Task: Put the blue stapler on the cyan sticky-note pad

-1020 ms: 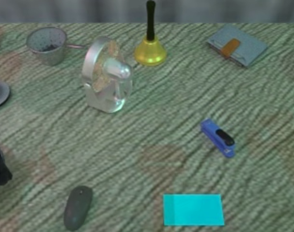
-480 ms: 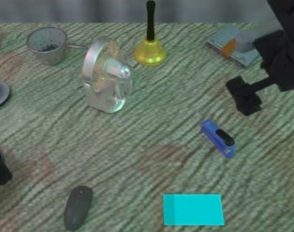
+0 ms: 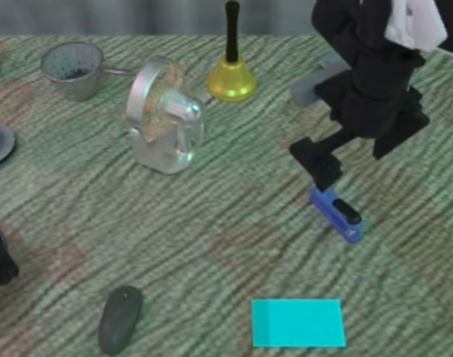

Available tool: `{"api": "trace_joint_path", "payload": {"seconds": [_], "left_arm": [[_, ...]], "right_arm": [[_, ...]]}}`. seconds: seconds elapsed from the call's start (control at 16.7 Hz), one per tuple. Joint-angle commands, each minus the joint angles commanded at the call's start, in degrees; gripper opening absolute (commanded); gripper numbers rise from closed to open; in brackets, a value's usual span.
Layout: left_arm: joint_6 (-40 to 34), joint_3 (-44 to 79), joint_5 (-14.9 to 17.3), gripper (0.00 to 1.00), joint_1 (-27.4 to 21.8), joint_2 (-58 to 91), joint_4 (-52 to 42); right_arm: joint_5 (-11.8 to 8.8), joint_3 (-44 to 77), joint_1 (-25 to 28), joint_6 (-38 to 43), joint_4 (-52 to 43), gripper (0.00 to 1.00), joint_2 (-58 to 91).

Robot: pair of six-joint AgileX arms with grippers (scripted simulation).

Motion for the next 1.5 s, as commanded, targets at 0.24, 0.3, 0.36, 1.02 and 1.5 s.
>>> {"api": "trace_joint_path", "payload": {"seconds": [0.24,0.3,0.36,1.02,1.5], "left_arm": [[0.00,0.00,0.00,1.00,0.00,0.00,0.00],[0.00,0.00,0.00,1.00,0.00,0.00,0.00],[0.00,0.00,0.00,1.00,0.00,0.00,0.00],[0.00,0.00,0.00,1.00,0.00,0.00,0.00],[0.00,0.00,0.00,1.00,0.00,0.00,0.00]], "right_arm": [[0.01,0.75,0.16,-0.04,-0.44,1.00,0.84],[0.01,0.75,0.16,-0.04,-0.44,1.00,0.84],[0.01,0.60,-0.14,0.00,-0.32,1.00,0.71],[0.06,-12.26,0.35,0.25,18.96,1.00,7.15],[0.07,-12.48,0.37,0.25,19.24,0.70,7.28]]}}
